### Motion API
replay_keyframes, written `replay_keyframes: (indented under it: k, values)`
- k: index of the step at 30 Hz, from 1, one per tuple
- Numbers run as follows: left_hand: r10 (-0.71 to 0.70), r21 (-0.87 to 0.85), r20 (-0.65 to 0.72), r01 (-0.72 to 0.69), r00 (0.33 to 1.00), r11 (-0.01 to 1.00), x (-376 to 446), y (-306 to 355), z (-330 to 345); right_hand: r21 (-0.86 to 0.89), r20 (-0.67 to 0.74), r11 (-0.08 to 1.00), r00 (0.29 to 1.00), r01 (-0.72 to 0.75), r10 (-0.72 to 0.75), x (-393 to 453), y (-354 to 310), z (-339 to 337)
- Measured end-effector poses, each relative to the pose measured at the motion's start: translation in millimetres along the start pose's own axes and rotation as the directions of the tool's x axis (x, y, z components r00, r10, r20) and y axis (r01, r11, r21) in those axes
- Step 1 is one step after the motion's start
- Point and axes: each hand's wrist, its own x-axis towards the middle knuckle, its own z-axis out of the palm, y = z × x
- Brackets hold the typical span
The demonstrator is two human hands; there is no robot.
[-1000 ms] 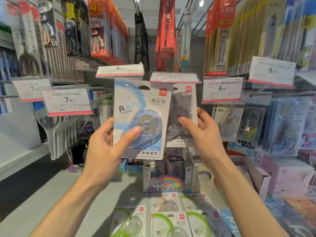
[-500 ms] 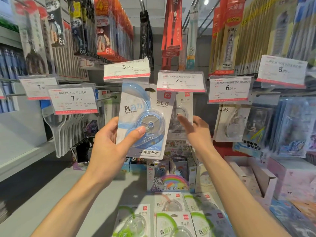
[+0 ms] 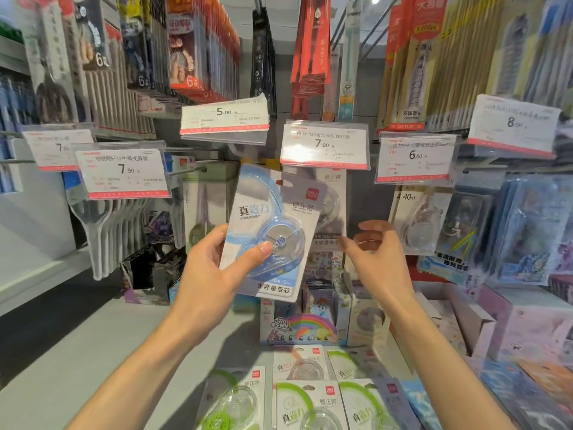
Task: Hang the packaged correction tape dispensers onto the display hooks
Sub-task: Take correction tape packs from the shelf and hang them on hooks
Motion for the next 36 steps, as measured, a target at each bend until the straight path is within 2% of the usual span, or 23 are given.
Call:
replay_keyframes:
  k: [2,6,8,10,14,19,25,30,36]
  values:
    - [-0.021,-0.022,-0.002,0.021,1.0,1.0,2,-7,9,0.042,0.022,0.998,0.999,0.041,-0.042,-10,-2,-7]
    - [-0.058,-0.004,0.03,0.058,0.998,0.998,6,-20,28,0.15,0.293,0.987,0.951,0.059,-0.101,-29,-13,-6]
    - [-0.057,0.029,0.064,0.055,0.996,0.998,7,-25,34,0.204,0.35,0.978,0.929,0.047,-0.118,-31,-15,-3]
    - [-0.032,0.074,0.08,0.027,0.996,0.997,9,-23,36,0.274,0.33,0.961,0.935,0.033,-0.126,-29,-14,-3]
    - [0.088,0.149,-0.046,-0.08,0.995,0.986,22,0,27,0.367,0.256,0.93,0.959,0.018,-0.12,-23,-7,-12]
    - [0.146,-0.01,0.024,-0.146,0.989,0.989,34,44,35,0.373,0.18,0.925,0.972,0.074,-0.151,-18,-3,-12]
    - [0.123,-0.263,0.073,-0.1,0.99,0.96,45,73,43,0.38,0.127,0.914,0.97,0.144,-0.205,-6,-15,-8]
    - [0.109,-0.292,0.079,-0.081,0.991,0.953,47,77,43,0.407,0.09,0.894,0.965,0.189,-0.245,4,-30,0]
    - [0.102,-0.265,0.075,-0.079,0.992,0.961,48,79,41,0.396,0.044,0.899,0.974,0.188,-0.223,9,-36,4]
